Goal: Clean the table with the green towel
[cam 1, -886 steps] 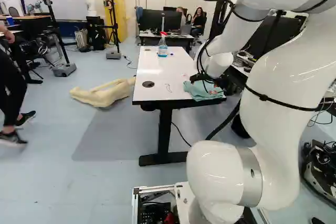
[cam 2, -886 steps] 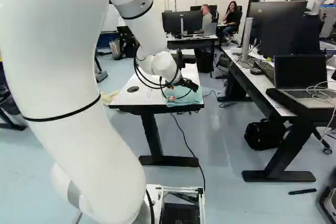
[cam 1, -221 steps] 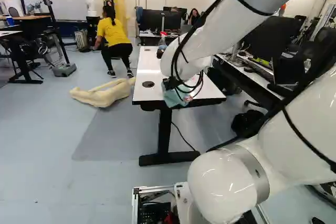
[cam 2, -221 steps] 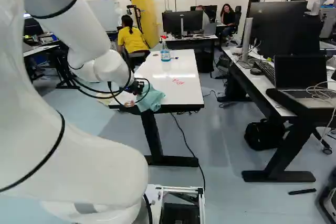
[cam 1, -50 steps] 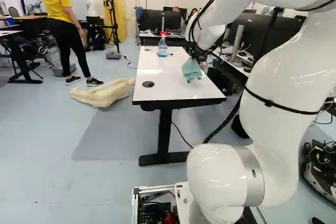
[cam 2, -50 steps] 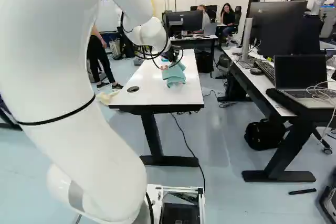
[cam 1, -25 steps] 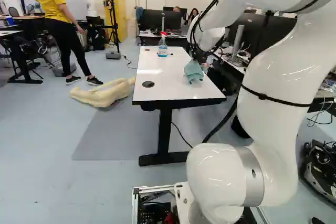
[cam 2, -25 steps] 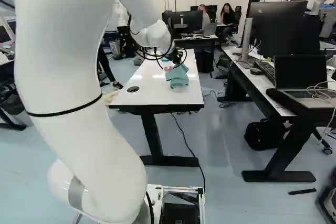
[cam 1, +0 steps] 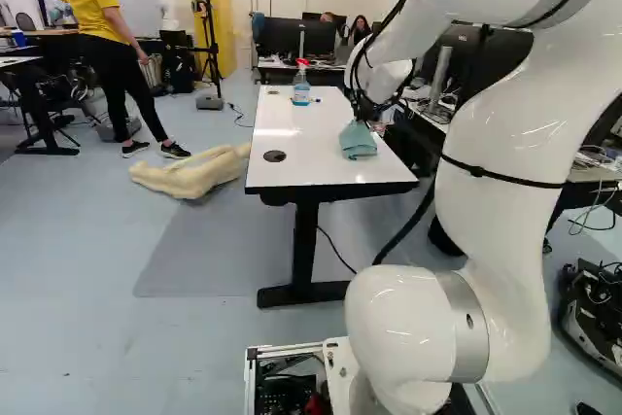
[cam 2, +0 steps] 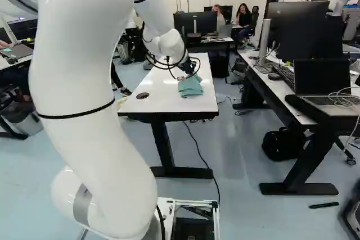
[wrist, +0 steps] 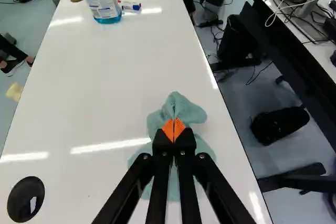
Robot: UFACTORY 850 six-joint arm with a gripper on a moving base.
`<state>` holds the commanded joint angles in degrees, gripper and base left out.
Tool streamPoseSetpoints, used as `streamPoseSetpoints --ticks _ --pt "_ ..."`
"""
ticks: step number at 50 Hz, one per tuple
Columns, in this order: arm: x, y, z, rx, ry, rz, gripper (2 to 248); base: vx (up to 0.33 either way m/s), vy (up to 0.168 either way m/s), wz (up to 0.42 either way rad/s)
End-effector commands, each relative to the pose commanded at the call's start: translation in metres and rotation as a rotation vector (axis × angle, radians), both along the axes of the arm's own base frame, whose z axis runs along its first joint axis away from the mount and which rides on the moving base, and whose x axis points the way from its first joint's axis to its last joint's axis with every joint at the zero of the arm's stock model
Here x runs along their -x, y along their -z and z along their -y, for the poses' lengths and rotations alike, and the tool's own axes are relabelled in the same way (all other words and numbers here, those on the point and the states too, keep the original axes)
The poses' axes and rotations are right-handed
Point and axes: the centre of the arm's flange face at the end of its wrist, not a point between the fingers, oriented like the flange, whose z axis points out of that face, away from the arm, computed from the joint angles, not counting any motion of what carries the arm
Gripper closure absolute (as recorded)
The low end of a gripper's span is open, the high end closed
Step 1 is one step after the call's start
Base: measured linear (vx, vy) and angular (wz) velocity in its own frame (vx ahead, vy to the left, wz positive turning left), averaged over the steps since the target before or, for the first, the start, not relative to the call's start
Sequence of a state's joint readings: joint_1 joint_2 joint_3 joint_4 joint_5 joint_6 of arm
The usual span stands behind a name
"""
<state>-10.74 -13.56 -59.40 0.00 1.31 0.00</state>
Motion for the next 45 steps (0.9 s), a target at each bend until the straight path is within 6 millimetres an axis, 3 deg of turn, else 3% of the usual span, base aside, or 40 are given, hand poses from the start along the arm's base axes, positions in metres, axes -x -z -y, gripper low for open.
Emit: streamPoseSetpoints --ticks 45 --pt "-0.015 0.056 0.003 -0.017 0.000 -0.092 230 0.000 0.000 0.000"
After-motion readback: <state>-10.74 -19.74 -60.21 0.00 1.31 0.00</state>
